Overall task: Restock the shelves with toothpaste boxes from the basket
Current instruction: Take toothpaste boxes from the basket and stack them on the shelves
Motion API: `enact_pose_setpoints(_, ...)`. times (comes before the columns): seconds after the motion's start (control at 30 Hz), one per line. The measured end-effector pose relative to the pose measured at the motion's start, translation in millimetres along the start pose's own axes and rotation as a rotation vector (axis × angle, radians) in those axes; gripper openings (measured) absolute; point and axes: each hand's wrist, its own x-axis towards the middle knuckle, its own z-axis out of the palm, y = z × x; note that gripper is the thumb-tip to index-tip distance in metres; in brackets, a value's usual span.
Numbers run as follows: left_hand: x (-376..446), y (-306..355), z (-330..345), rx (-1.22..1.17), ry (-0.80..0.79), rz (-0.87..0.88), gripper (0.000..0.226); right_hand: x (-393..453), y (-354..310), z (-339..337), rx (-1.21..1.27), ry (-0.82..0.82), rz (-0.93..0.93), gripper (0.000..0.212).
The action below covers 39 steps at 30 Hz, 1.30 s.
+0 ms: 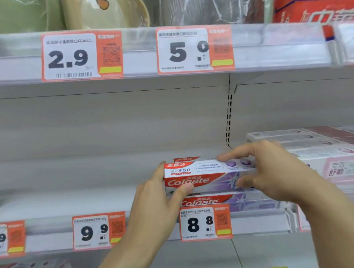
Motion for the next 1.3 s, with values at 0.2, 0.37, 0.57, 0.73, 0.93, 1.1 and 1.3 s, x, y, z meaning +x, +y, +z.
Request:
enact_pose_setpoints(0.2, -4.8, -2.6, 12.9, 0.117, -0.03, -0.02, 0.055, -7.2, 10.2, 13.3, -0.11, -0.015, -0.072, 0.071)
enact_pose_setpoints(0.37, -3.2, -5.2, 18.6, 0.128, -0.092, -0.032, 0.047, -6.7, 16.8, 17.1, -0.096, 0.01, -0.101, 0.083)
enact_pose_setpoints(0.57, -3.9, -6.1, 27.4, 0.118, -0.079, -0.096, 0.034, -7.8, 5.2, 19.6, -0.239, -0.019, -0.129, 0.083)
enact_pose_setpoints(0.73, -7.0, -7.3, 29.5, 0.17, -0.039, -0.089, 0.02, -9.0, -9.5, 28.6, -0.451, -0.011, -0.133, 0.072)
enact_pose_setpoints(0.93, -10.1, -5.4, 30.0, 0.182, -0.03, -0.089, 0.014, -10.6, -20.7, 34.3, -0.525, -0.007, -0.096, 0.066)
enact_pose_setpoints(1.1, -7.8, -6.8, 29.9, 0.193, -0.029, -0.1, 0.014, -15.6, -26.5, 39.9, -0.512, 0.057, -0.057, 0.06)
enact_pose_setpoints(1.3, -7.3, -10.1, 27.4, 0.171, -0.047, -0.086, 0.011, -18.6, -16.7, 41.2, -0.502, 0.152, -0.11, 0.059)
